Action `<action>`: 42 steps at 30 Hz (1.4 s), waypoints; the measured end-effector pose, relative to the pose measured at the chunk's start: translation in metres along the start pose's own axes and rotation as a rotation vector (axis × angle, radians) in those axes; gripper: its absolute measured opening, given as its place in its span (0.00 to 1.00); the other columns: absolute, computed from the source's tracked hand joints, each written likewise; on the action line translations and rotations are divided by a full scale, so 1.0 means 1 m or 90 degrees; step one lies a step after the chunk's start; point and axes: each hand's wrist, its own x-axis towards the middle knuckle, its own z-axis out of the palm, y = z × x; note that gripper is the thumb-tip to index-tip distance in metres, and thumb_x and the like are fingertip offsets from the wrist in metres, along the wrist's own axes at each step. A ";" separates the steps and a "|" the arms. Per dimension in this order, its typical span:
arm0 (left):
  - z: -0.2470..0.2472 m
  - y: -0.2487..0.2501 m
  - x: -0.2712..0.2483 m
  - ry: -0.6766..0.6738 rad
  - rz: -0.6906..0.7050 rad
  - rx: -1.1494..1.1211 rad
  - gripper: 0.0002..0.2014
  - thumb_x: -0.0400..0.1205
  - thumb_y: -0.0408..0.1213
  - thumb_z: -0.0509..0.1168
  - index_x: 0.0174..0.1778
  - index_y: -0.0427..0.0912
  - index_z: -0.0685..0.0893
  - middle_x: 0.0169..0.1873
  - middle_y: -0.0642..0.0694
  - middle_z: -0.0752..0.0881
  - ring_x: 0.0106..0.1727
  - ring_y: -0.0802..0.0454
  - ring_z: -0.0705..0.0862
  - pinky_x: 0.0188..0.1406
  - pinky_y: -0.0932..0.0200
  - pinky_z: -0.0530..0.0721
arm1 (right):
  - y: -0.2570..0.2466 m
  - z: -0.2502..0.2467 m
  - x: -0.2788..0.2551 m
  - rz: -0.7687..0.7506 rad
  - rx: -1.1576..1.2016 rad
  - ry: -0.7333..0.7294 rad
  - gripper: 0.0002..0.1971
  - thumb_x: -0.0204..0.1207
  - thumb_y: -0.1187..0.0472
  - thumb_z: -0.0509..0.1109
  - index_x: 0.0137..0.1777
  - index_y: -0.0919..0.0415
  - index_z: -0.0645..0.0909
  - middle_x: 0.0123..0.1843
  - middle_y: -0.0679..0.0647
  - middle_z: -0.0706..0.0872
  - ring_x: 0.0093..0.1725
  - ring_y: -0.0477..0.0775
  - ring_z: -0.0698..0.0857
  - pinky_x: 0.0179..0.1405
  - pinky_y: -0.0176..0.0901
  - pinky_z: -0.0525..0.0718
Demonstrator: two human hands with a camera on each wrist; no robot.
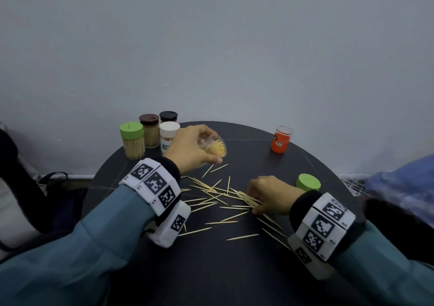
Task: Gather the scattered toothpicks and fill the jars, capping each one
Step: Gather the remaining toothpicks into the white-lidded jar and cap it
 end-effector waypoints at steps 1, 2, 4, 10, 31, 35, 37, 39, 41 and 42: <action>0.000 0.000 0.000 -0.001 0.001 -0.002 0.28 0.65 0.38 0.81 0.60 0.44 0.82 0.56 0.50 0.83 0.54 0.57 0.77 0.43 0.69 0.71 | -0.001 0.000 0.001 0.004 0.004 0.010 0.21 0.73 0.56 0.73 0.64 0.61 0.76 0.63 0.56 0.77 0.61 0.55 0.78 0.60 0.45 0.78; -0.001 0.000 0.000 -0.002 0.002 -0.004 0.27 0.65 0.38 0.81 0.60 0.44 0.82 0.55 0.50 0.83 0.54 0.57 0.78 0.39 0.72 0.70 | -0.002 0.000 0.002 0.008 0.008 0.021 0.18 0.73 0.57 0.73 0.61 0.62 0.78 0.62 0.57 0.79 0.60 0.56 0.79 0.58 0.46 0.79; -0.001 -0.001 -0.001 -0.001 0.002 -0.006 0.27 0.65 0.38 0.81 0.59 0.45 0.82 0.54 0.51 0.82 0.53 0.57 0.78 0.37 0.74 0.69 | -0.003 0.001 0.005 0.018 0.021 0.034 0.14 0.74 0.59 0.72 0.57 0.63 0.81 0.59 0.58 0.82 0.57 0.58 0.82 0.56 0.47 0.81; 0.000 -0.001 -0.002 0.001 -0.002 0.015 0.27 0.65 0.38 0.81 0.60 0.44 0.82 0.56 0.50 0.83 0.54 0.57 0.77 0.48 0.63 0.72 | -0.004 0.004 0.010 0.049 0.041 0.031 0.08 0.78 0.62 0.67 0.54 0.63 0.82 0.58 0.59 0.83 0.57 0.59 0.83 0.60 0.50 0.82; 0.004 -0.004 -0.001 -0.015 -0.004 0.044 0.28 0.66 0.39 0.81 0.61 0.44 0.81 0.60 0.48 0.83 0.56 0.57 0.77 0.52 0.62 0.73 | -0.010 0.008 0.011 0.058 -0.063 -0.051 0.16 0.84 0.62 0.56 0.64 0.71 0.75 0.66 0.65 0.78 0.64 0.63 0.79 0.61 0.49 0.77; 0.003 -0.004 0.000 -0.020 -0.002 0.052 0.28 0.66 0.39 0.80 0.62 0.44 0.81 0.60 0.48 0.83 0.56 0.57 0.77 0.51 0.62 0.73 | -0.006 0.007 0.011 0.065 -0.055 -0.047 0.16 0.85 0.60 0.55 0.64 0.70 0.75 0.66 0.64 0.78 0.64 0.62 0.79 0.60 0.47 0.77; 0.003 -0.004 0.000 -0.023 -0.002 0.053 0.28 0.66 0.39 0.80 0.62 0.44 0.81 0.60 0.48 0.83 0.56 0.58 0.77 0.50 0.62 0.73 | -0.006 0.006 0.010 0.072 -0.046 -0.036 0.17 0.85 0.60 0.54 0.66 0.70 0.73 0.67 0.64 0.76 0.65 0.62 0.78 0.61 0.46 0.76; 0.004 -0.004 0.000 -0.024 -0.001 0.055 0.28 0.66 0.39 0.80 0.62 0.44 0.81 0.60 0.48 0.83 0.55 0.58 0.77 0.50 0.62 0.73 | -0.006 0.005 0.010 0.078 -0.036 -0.019 0.17 0.85 0.60 0.54 0.68 0.71 0.71 0.68 0.64 0.75 0.66 0.62 0.78 0.63 0.47 0.75; 0.004 -0.004 0.000 -0.024 0.000 0.056 0.29 0.66 0.39 0.80 0.63 0.44 0.81 0.60 0.48 0.83 0.56 0.58 0.77 0.51 0.62 0.73 | -0.005 0.006 0.009 0.084 -0.025 -0.004 0.17 0.85 0.60 0.54 0.68 0.70 0.70 0.68 0.64 0.75 0.66 0.63 0.78 0.63 0.49 0.76; 0.004 -0.004 0.000 -0.024 -0.001 0.055 0.29 0.66 0.39 0.80 0.63 0.44 0.81 0.60 0.48 0.83 0.55 0.58 0.77 0.51 0.62 0.73 | -0.004 0.006 0.009 0.088 -0.019 0.005 0.17 0.85 0.61 0.54 0.68 0.70 0.69 0.68 0.64 0.75 0.65 0.63 0.78 0.62 0.50 0.76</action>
